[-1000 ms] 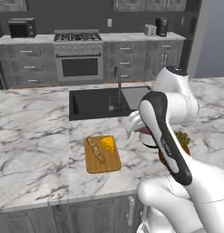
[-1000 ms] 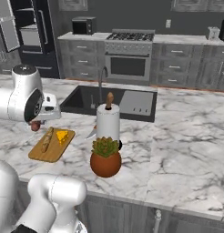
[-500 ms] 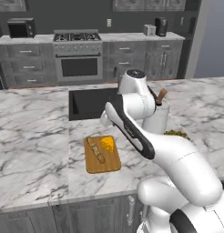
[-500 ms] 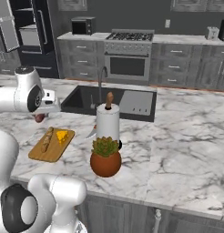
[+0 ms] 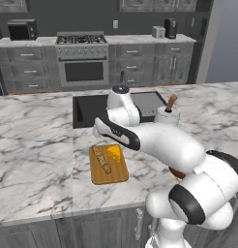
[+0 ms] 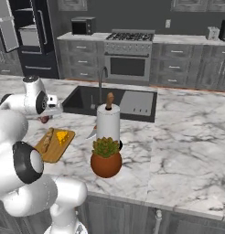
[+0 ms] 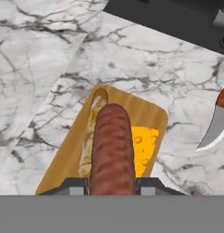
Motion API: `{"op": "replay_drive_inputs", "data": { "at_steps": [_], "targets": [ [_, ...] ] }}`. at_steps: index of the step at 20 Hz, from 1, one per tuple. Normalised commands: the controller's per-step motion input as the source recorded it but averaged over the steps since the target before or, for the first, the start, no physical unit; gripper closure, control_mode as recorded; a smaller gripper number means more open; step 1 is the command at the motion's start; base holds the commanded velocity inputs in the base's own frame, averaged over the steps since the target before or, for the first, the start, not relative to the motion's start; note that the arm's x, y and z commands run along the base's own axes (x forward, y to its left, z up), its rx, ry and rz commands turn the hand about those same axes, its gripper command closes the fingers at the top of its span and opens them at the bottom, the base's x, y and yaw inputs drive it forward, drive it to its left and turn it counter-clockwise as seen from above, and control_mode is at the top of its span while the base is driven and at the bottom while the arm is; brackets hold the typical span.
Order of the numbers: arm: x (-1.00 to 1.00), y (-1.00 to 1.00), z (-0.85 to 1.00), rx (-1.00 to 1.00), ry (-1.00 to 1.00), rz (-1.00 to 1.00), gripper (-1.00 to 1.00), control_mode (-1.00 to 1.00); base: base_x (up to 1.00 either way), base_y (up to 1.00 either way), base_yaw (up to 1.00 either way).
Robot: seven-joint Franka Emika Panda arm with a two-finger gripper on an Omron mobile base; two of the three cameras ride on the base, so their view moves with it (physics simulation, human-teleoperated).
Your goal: Retrieve the sausage and cheese from the fridge and place them on the cutting board on the counter.
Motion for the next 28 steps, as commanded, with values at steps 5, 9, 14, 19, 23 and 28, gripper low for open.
{"op": "replay_drive_inputs", "data": {
  "at_steps": [5,9,14,19,23,28],
  "targets": [
    [0.16,0.25,-0.53,0.0,0.1,0.0,1.0,-1.0,0.0,0.0,0.0],
    [0.26,-0.02,-0.39,0.01,0.17,0.0,1.0,-1.0,0.0,0.0,0.0],
    [0.29,-0.02,-0.39,0.0,0.08,0.0,1.0,-1.0,0.0,0.0,0.0],
    [0.05,0.0,-0.49,0.0,0.03,0.0,1.0,-1.0,0.0,0.0,0.0],
    [0.0,0.0,-0.36,0.0,0.0,0.0,1.0,-1.0,0.0,0.0,0.0],
    [0.0,-0.02,-0.2,0.0,0.0,0.0,1.0,-1.0,0.0,0.0,0.0]
  ]
}}
